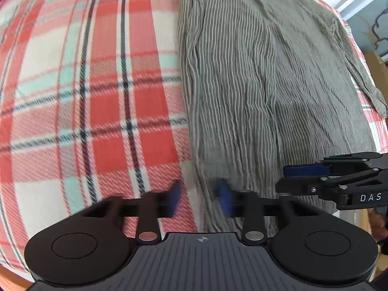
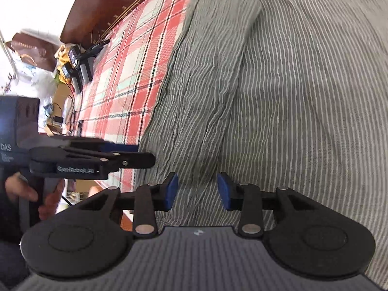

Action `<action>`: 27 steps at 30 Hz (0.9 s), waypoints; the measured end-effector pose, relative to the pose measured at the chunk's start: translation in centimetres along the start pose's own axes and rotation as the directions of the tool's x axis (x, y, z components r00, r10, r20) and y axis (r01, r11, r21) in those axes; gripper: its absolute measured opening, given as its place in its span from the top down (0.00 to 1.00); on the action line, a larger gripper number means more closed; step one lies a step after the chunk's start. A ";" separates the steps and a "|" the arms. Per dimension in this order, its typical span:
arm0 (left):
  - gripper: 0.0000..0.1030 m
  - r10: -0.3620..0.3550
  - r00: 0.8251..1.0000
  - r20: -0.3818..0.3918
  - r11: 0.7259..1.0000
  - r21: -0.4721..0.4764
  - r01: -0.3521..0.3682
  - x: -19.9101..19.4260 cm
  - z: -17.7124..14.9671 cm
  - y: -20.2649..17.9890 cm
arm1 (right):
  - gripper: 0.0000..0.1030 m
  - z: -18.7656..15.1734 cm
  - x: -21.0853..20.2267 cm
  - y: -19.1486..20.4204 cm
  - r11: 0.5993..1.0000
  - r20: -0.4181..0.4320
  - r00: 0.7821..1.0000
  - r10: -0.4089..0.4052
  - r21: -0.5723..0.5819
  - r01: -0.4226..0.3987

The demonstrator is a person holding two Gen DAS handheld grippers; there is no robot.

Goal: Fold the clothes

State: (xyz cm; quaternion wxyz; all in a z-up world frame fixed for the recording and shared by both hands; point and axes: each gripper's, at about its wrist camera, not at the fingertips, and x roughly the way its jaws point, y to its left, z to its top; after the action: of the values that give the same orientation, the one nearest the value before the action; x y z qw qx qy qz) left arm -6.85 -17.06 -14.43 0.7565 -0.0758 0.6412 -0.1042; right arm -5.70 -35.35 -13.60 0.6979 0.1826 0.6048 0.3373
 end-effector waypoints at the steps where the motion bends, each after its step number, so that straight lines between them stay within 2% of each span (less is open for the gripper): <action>1: 0.89 0.000 1.000 -0.003 1.000 -0.011 0.000 0.2 -0.2 0.0 | 0.82 0.1 0.0 0.0 1.000 0.000 1.000 0.009 0.002 -0.009; 2: 0.92 0.001 1.000 -0.005 1.000 -0.013 -0.001 0.2 -0.3 -0.2 | 0.93 0.1 0.0 0.0 1.000 0.000 1.000 0.019 0.005 -0.019; 3: 0.94 0.002 1.000 -0.002 1.000 0.000 -0.002 0.0 -0.3 -0.4 | 0.96 0.2 0.0 0.0 1.000 0.000 1.000 0.028 0.007 -0.028; 10: 0.94 -0.007 1.000 0.014 0.998 0.068 0.006 -1.6 -0.4 -2.1 | 0.97 0.5 -3.8 1.2 0.997 0.061 0.997 0.048 -0.060 -0.044; 14: 0.94 0.000 1.000 -0.010 0.997 0.071 0.001 -0.5 -0.5 -2.3 | 0.97 0.3 -3.8 0.6 0.998 0.035 0.999 -0.012 -0.059 0.014; 16: 0.90 0.013 1.000 -0.022 0.997 0.075 -0.011 0.1 -0.7 -2.3 | 0.97 0.1 -3.0 0.1 0.998 0.017 0.999 -0.041 -0.044 0.042; 17: 0.83 0.022 0.999 -0.026 0.997 0.080 -0.019 0.3 -0.9 -2.3 | 0.97 0.0 -2.6 -0.2 0.998 0.010 0.999 -0.053 -0.034 0.054; 18: 0.72 0.028 0.999 -0.028 0.996 0.084 -0.026 0.4 -1.0 -2.2 | 0.97 -0.1 -2.2 -0.3 0.998 0.005 0.998 -0.063 -0.026 0.063; 19: 0.70 0.030 0.999 -0.028 0.996 0.083 -0.028 0.5 -1.2 -2.1 | 0.97 -0.2 -1.8 -0.5 0.997 0.000 0.997 -0.072 -0.019 0.072; 21: 0.59 0.033 0.999 -0.029 0.997 0.073 -0.031 0.6 -1.5 -1.6 | 0.93 -0.3 -1.2 -0.6 0.996 -0.009 0.996 -0.089 -0.012 0.089; 23: 0.56 0.024 0.999 -0.031 0.998 0.057 -0.022 0.3 -1.7 -1.0 | 0.92 -0.2 -1.0 -0.5 0.995 -0.017 0.995 -0.102 -0.015 0.102; 24: 0.55 0.013 1.000 -0.025 0.999 0.049 -0.012 -0.1 -1.8 -0.6 | 0.88 0.0 -1.4 -0.3 0.993 -0.017 0.994 -0.112 -0.027 0.112; 27: 0.54 -0.010 1.000 0.027 0.999 0.042 0.009 -2.0 -1.3 0.4 | 0.81 1.1 -3.3 0.2 0.989 0.017 0.991 -0.133 -0.070 0.134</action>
State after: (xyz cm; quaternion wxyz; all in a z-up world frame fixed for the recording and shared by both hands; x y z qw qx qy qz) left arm -8.44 -16.13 -12.79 0.7661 -0.0644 0.6281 -0.1202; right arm -4.80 -37.37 -10.85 0.7287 0.1188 0.5990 0.3101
